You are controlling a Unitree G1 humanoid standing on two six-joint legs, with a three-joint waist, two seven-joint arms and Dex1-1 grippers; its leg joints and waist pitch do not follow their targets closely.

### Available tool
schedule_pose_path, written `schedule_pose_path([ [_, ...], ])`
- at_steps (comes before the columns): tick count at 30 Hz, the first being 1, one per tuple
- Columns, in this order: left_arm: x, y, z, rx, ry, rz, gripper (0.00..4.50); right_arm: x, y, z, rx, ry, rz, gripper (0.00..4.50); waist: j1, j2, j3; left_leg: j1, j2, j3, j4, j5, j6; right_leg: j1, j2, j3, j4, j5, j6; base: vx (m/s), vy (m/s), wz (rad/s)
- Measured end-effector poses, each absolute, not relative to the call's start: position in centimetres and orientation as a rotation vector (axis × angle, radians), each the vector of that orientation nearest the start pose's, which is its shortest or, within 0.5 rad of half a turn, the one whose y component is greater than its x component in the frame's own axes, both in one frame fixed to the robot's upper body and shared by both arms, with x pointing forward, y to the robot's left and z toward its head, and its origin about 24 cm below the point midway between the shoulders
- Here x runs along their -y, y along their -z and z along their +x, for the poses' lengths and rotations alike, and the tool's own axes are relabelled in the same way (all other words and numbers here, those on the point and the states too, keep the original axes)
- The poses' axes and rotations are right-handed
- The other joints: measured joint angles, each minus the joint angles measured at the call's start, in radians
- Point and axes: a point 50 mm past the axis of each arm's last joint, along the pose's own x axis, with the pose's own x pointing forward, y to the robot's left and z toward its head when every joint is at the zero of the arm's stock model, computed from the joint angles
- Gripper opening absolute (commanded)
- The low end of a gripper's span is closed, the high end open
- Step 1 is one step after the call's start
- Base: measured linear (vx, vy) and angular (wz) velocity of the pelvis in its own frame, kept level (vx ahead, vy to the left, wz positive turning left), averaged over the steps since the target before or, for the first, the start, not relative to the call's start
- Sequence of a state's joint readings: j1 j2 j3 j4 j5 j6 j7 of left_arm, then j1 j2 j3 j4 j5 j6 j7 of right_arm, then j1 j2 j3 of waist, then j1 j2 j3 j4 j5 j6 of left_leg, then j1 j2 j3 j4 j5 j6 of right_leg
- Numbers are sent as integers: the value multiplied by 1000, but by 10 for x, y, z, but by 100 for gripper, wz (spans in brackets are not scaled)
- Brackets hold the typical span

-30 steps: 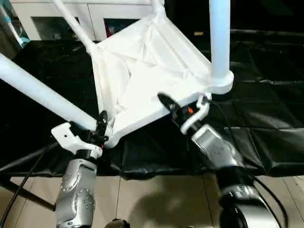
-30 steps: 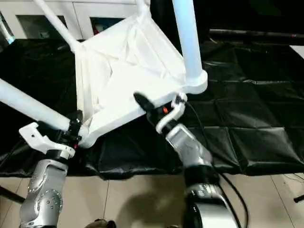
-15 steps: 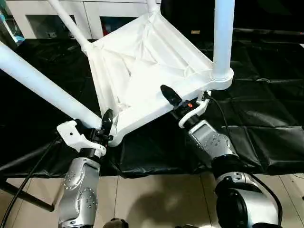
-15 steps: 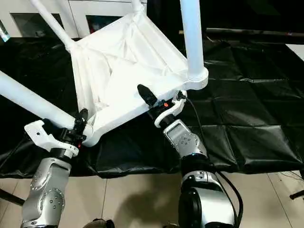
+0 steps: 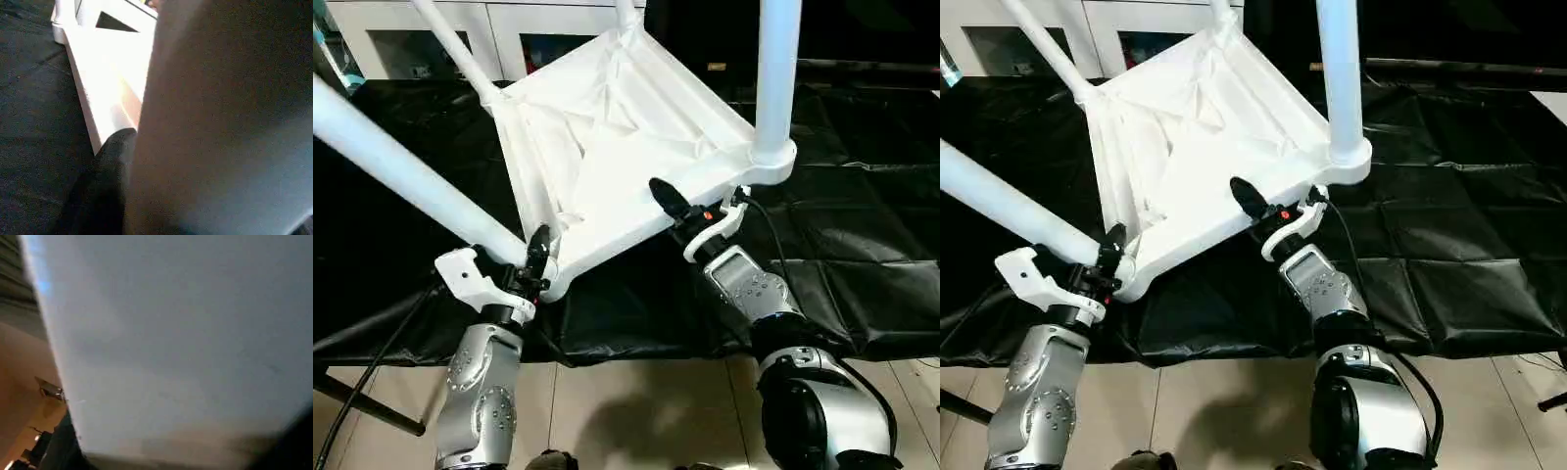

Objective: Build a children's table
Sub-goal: Flip table

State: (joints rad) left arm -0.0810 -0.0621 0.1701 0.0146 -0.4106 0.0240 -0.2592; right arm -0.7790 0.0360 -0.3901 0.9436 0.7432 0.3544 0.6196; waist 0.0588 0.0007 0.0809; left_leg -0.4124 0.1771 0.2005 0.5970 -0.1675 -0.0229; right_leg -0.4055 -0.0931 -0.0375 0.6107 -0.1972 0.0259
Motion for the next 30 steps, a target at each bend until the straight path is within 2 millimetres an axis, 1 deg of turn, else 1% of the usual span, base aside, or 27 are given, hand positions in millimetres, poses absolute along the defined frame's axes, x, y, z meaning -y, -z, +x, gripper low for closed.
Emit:
schedule_pose_path([
  [1,-160,-59,266,125,131,-478,292,92,-61,363,-208,-588,1105,235,0,0,0,0,0,0,0,0,0,0,0,0,0,0,0,0,0,0],
  [2,-160,-58,266,128,136,-499,292,92,-58,363,-222,-575,1100,230,1,-2,1,-1,1,0,1,0,0,0,0,-1,0,0,0,0,0,0],
  [3,-160,-60,265,146,148,-520,302,94,-54,362,-241,-562,1090,222,3,-2,1,-4,2,0,2,0,0,-2,0,-2,0,0,0,0,0,0],
  [5,-161,-63,265,163,149,-526,328,93,-50,361,-256,-551,1093,211,3,0,3,-8,2,1,4,2,4,-5,0,-2,2,0,0,0,0,0],
  [8,-162,-69,265,192,161,-539,340,96,-51,362,-246,-541,1091,208,6,1,3,-10,3,1,5,3,5,-7,0,-2,4,0,-1,0,0,0],
  [11,-164,-73,261,215,163,-540,366,101,-52,363,-223,-525,1080,205,15,2,3,-9,3,2,5,3,5,-7,0,-2,6,0,-1,0,0,0],
  [14,-165,-71,255,215,166,-554,390,106,-53,364,-213,-512,1074,204,28,3,3,-9,4,2,7,4,4,-7,0,-2,7,0,-2,0,0,0],
  [17,-167,-70,248,217,166,-568,409,109,-53,365,-208,-500,1072,204,33,4,3,-9,5,3,7,3,2,-6,0,-2,7,1,-3,0,0,0],
  [21,-171,-67,237,207,159,-568,441,116,-60,370,-192,-475,1041,204,40,7,3,-8,5,4,7,3,1,-5,0,-3,8,2,-5,0,0,0],
  [23,-177,-62,227,181,140,-551,449,125,-66,373,-168,-449,1018,204,46,7,3,-8,6,5,7,3,1,-4,0,-3,7,2,-5,0,0,0],
  [25,-195,-49,212,123,64,-510,450,148,-75,377,-111,-398,982,204,57,9,4,-9,9,9,7,3,1,-3,0,-3,7,2,-5,0,0,0],
  [27,-208,-43,203,89,10,-458,450,170,-86,379,-42,-347,933,204,66,9,4,-9,14,17,7,4,3,-3,0,-3,6,2,-5,0,0,0],
  [29,-208,-45,204,96,11,-439,450,178,-94,380,-2,-329,907,203,63,9,4,-8,15,20,7,4,3,-3,0,-1,6,3,-4,0,0,0],
  [30,-206,-48,206,104,23,-430,450,179,-99,380,18,-327,886,201,56,9,4,-8,15,20,8,4,3,-3,0,-1,6,3,-4,0,0,0],
])
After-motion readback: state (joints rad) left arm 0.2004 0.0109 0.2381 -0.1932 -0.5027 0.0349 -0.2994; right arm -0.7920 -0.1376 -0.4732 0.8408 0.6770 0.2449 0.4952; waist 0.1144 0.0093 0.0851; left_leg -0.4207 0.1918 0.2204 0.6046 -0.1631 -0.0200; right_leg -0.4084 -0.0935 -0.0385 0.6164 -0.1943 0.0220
